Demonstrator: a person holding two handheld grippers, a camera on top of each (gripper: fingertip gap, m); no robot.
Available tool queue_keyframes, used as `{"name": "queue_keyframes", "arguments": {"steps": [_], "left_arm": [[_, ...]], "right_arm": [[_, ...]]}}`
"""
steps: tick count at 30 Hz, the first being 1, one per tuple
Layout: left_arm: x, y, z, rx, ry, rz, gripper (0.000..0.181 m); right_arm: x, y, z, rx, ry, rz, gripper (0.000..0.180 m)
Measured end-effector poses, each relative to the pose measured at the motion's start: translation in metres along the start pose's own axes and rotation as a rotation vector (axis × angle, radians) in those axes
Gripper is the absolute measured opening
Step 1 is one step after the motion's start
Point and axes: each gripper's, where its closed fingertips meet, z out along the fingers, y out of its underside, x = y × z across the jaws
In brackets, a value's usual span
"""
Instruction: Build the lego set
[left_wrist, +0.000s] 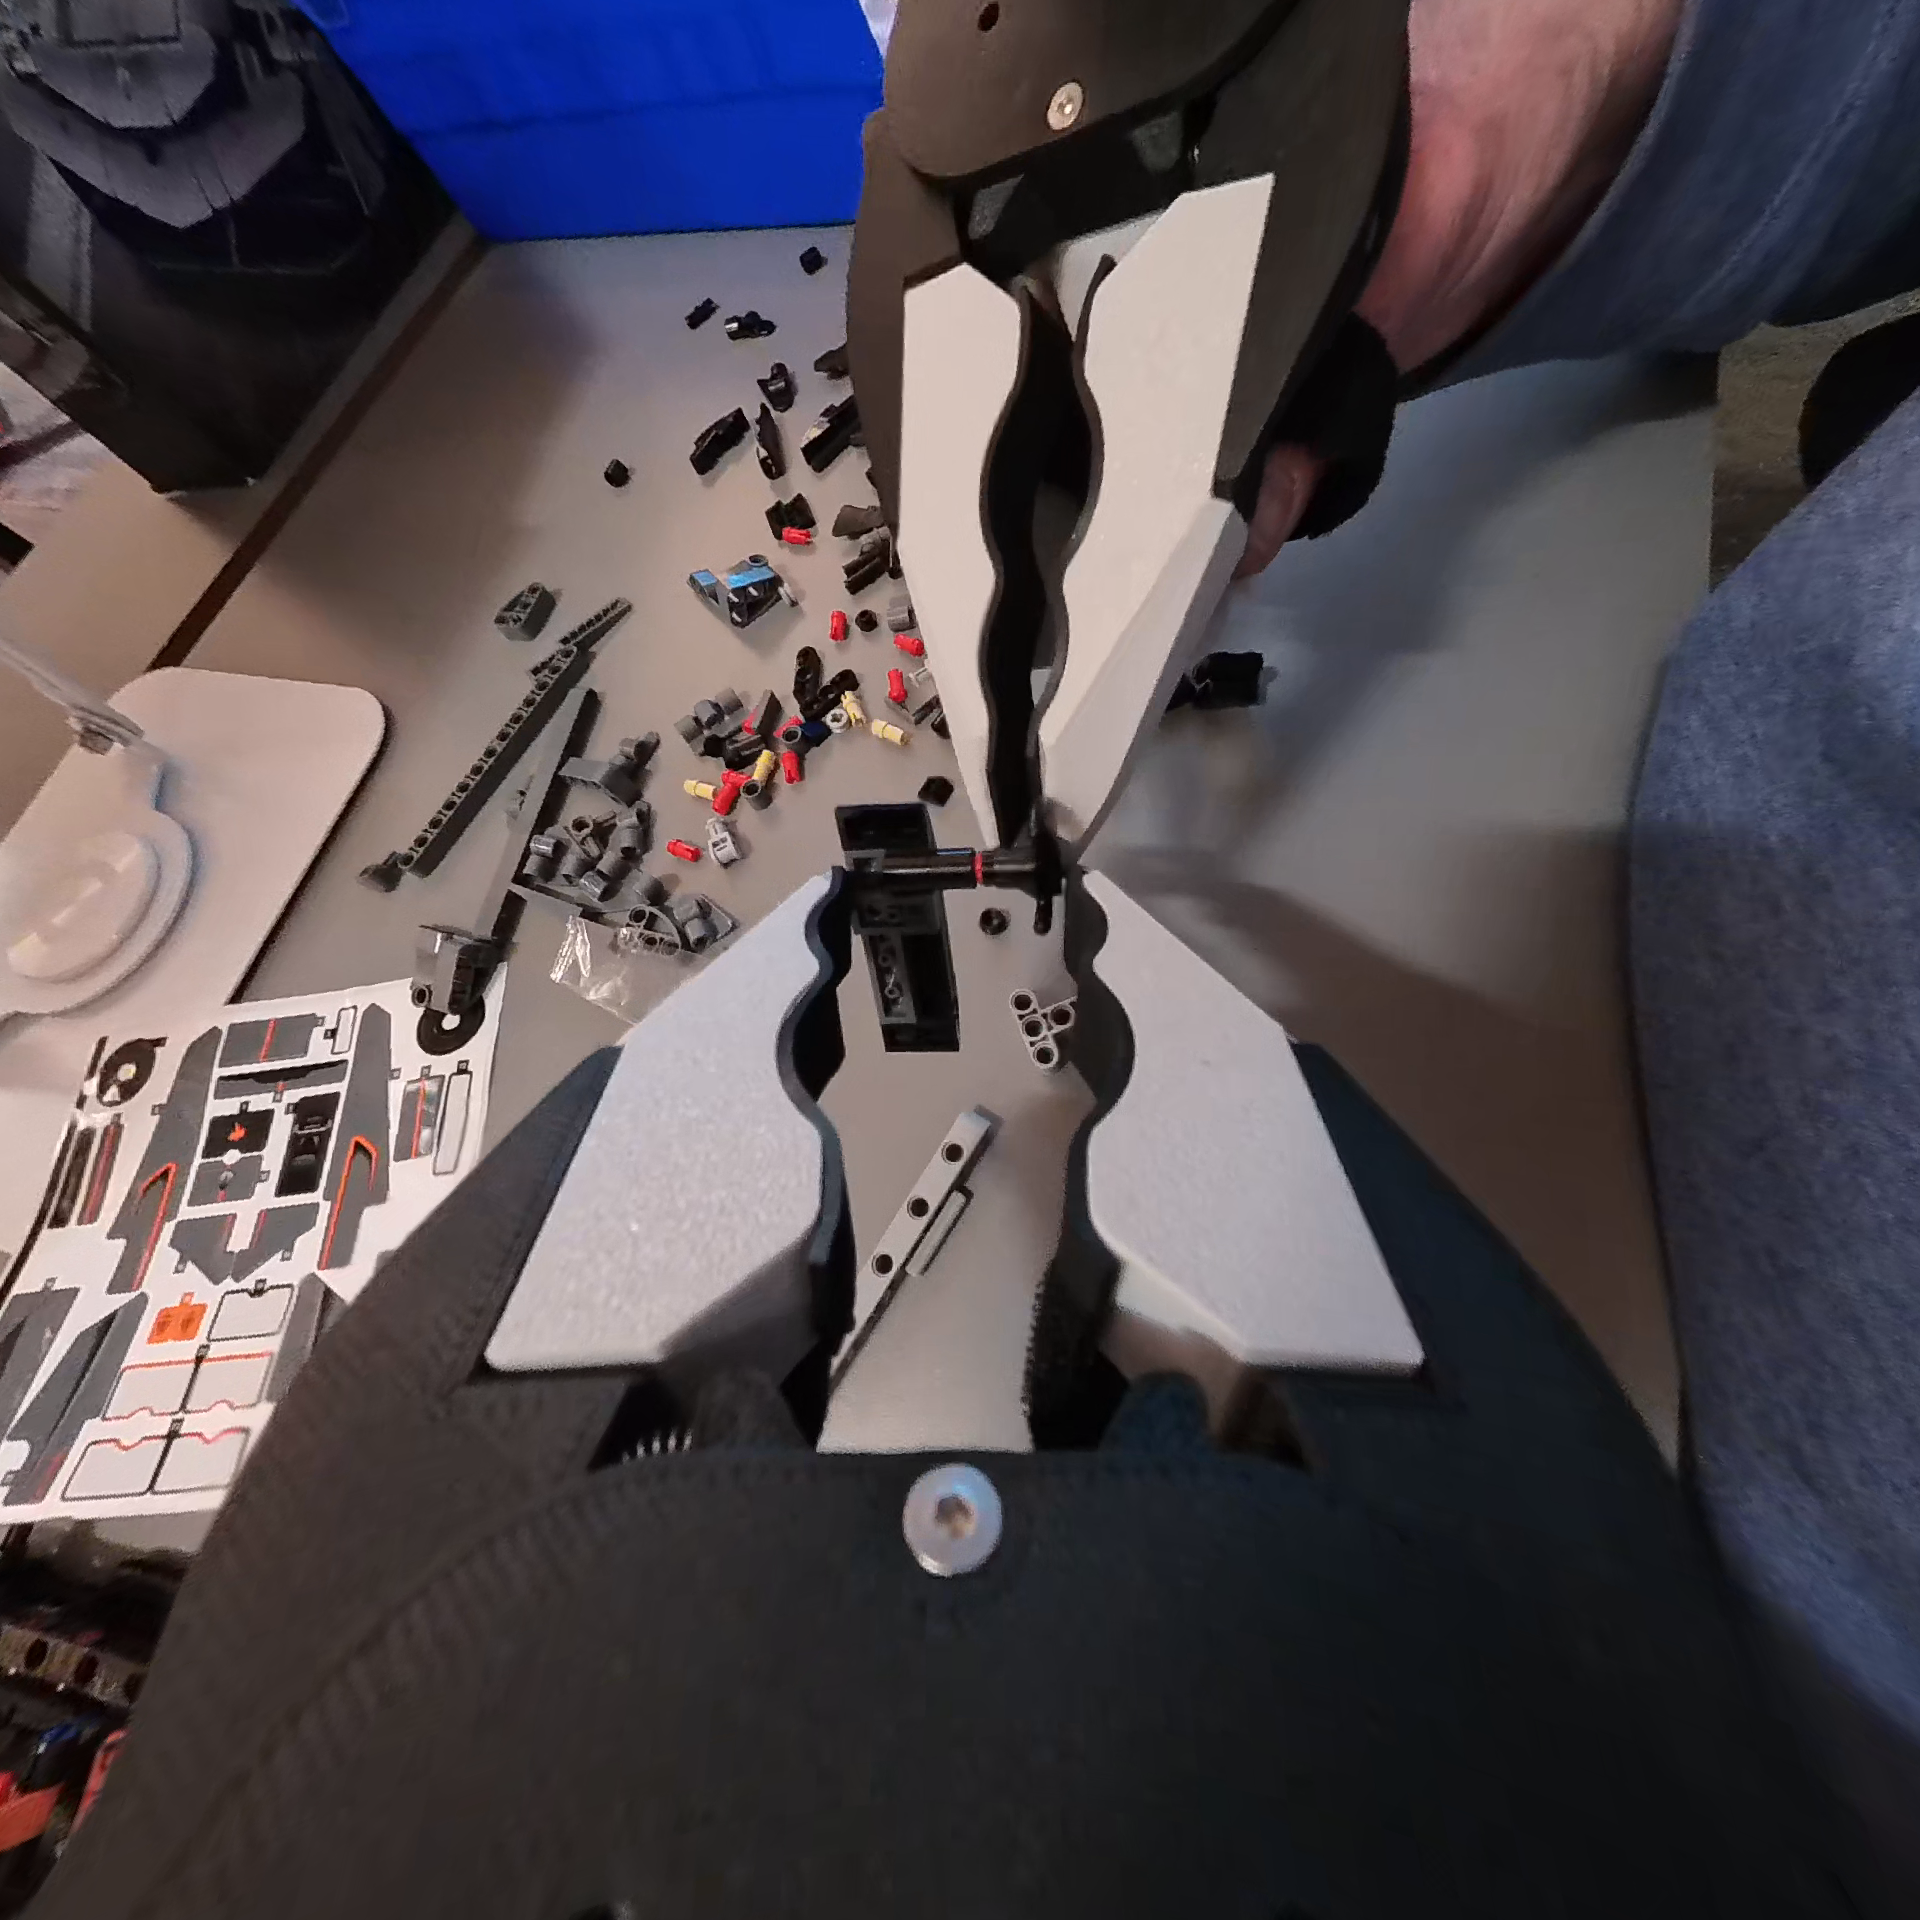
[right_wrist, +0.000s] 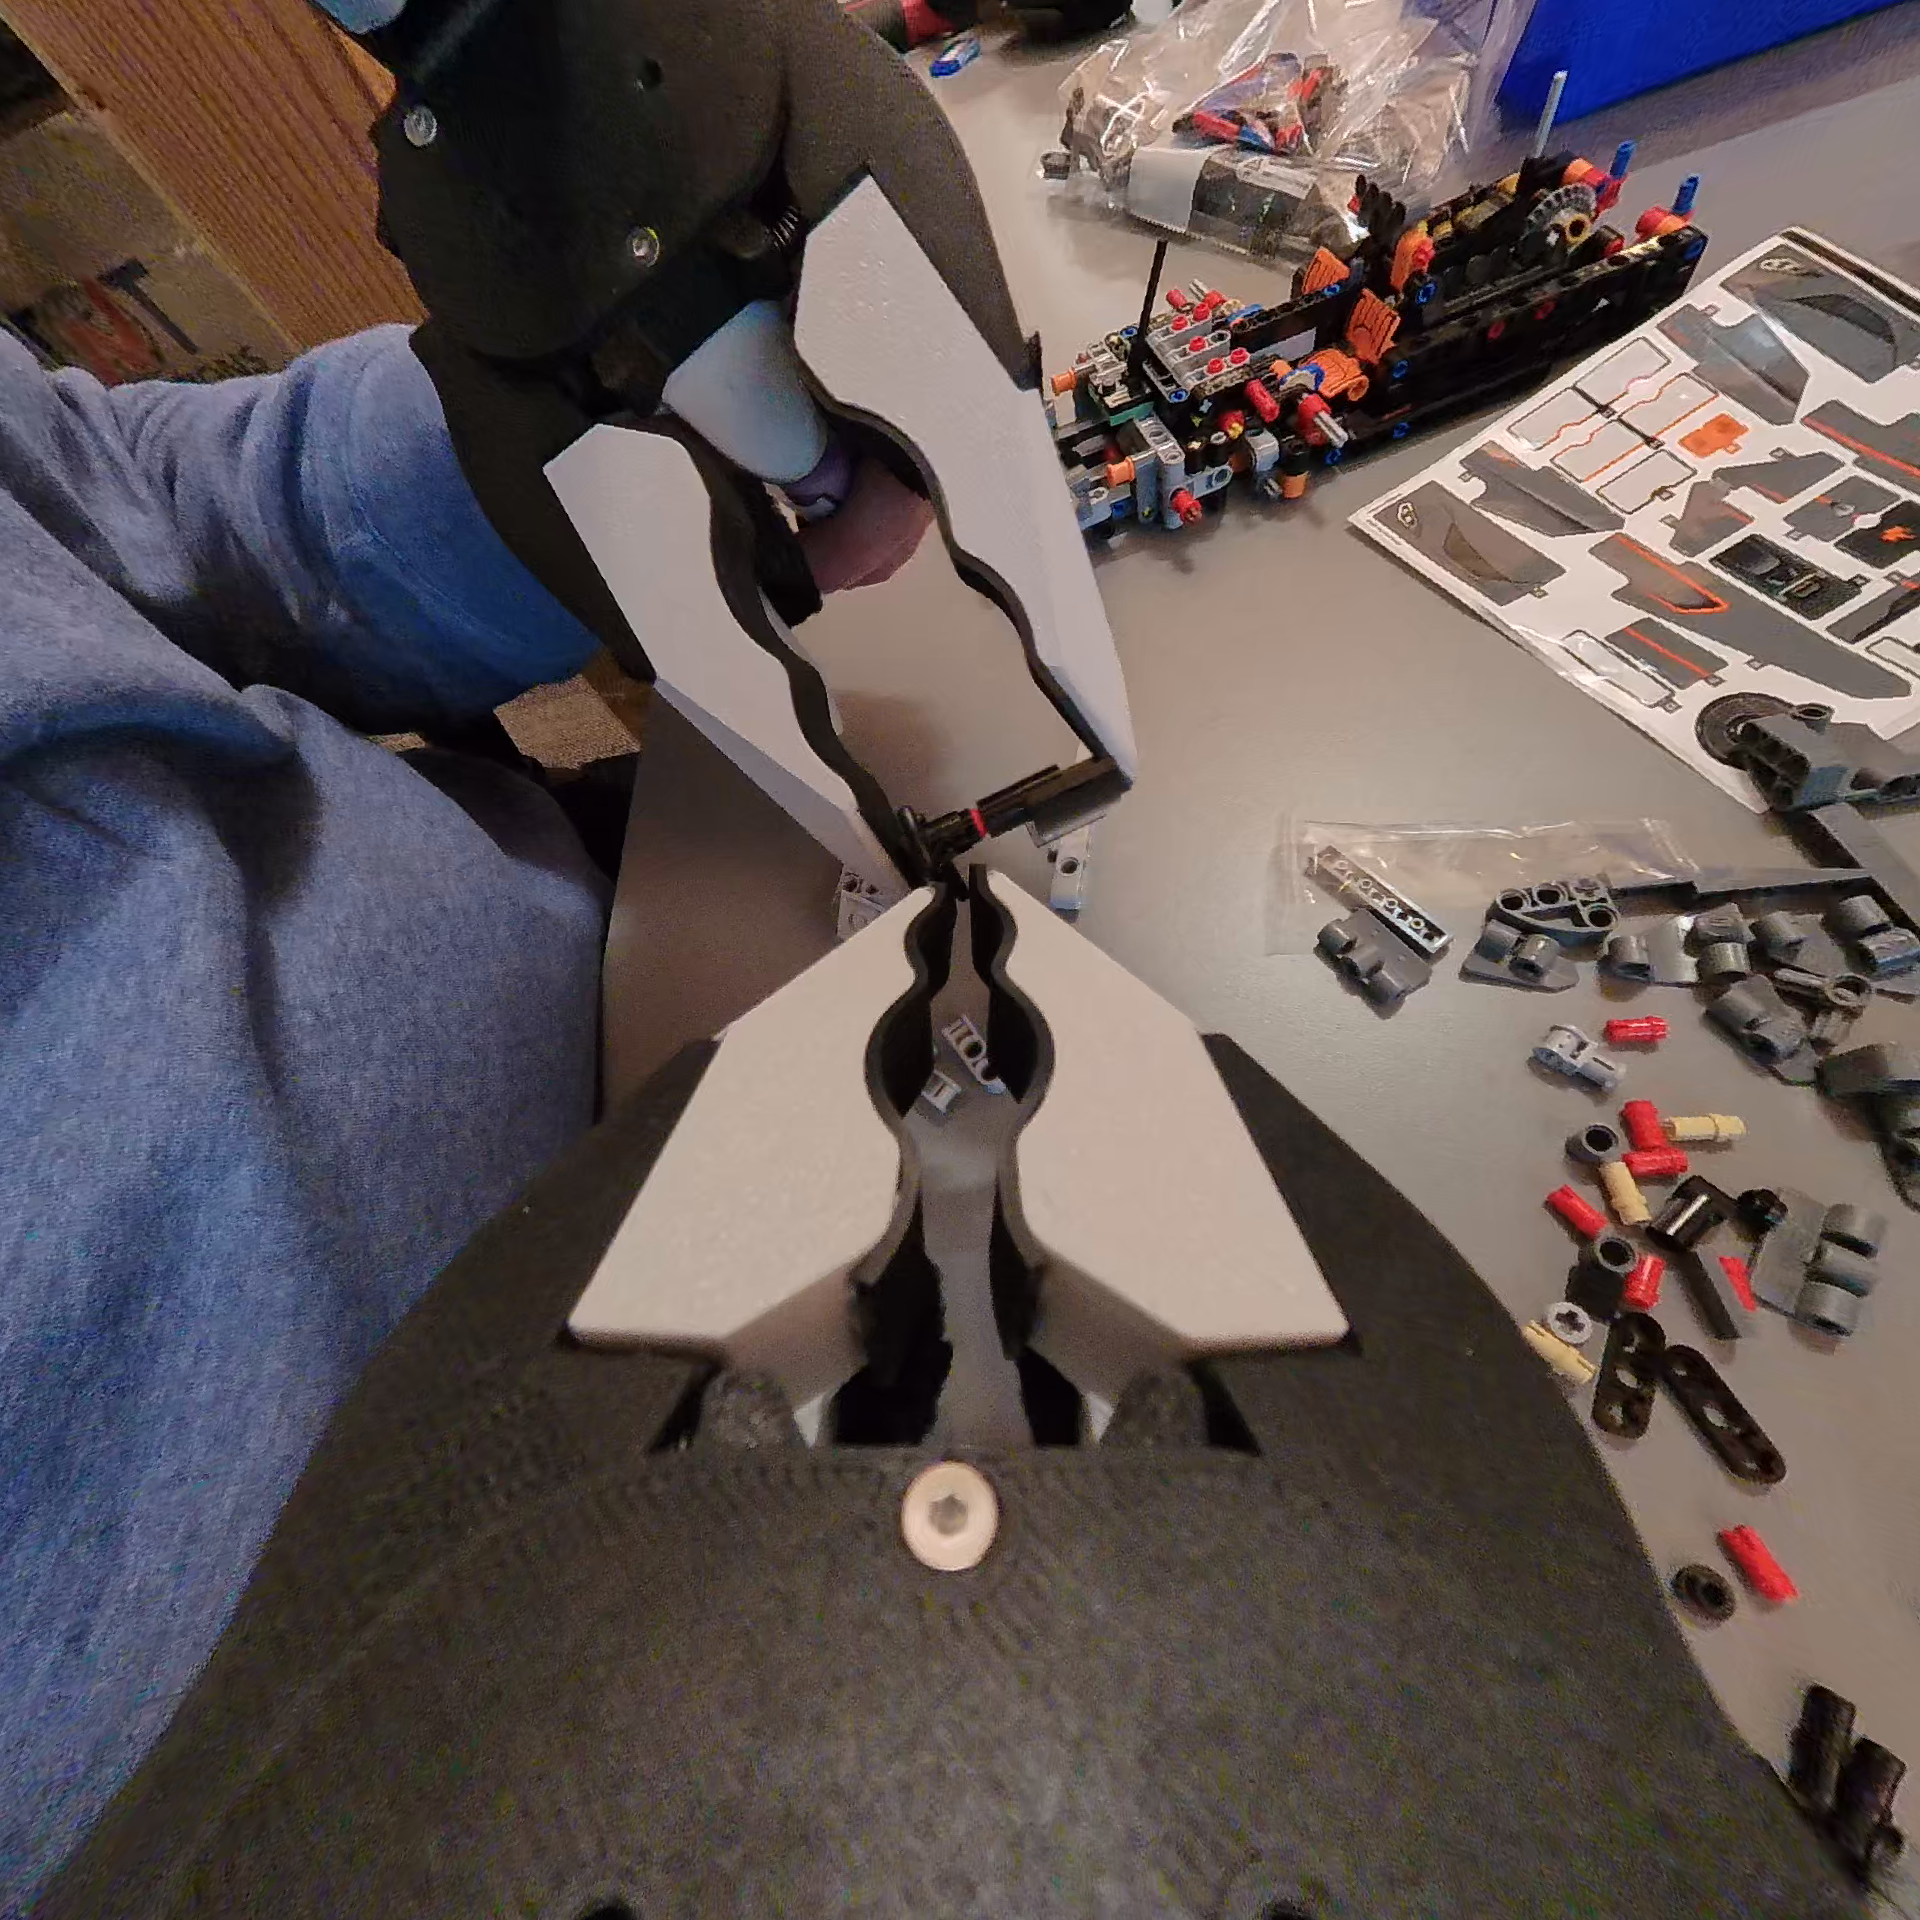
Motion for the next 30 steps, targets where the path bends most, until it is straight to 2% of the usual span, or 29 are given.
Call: {"name": "queue_keyframes", "arguments": {"steps": [30], "left_arm": [[0.004, 0.012, 0.007, -0.147, 0.070, 0.017, 0.037]], "right_arm": [[0.000, 0.008, 0.004, -0.028, 0.017, -0.042, 0.000]]}}
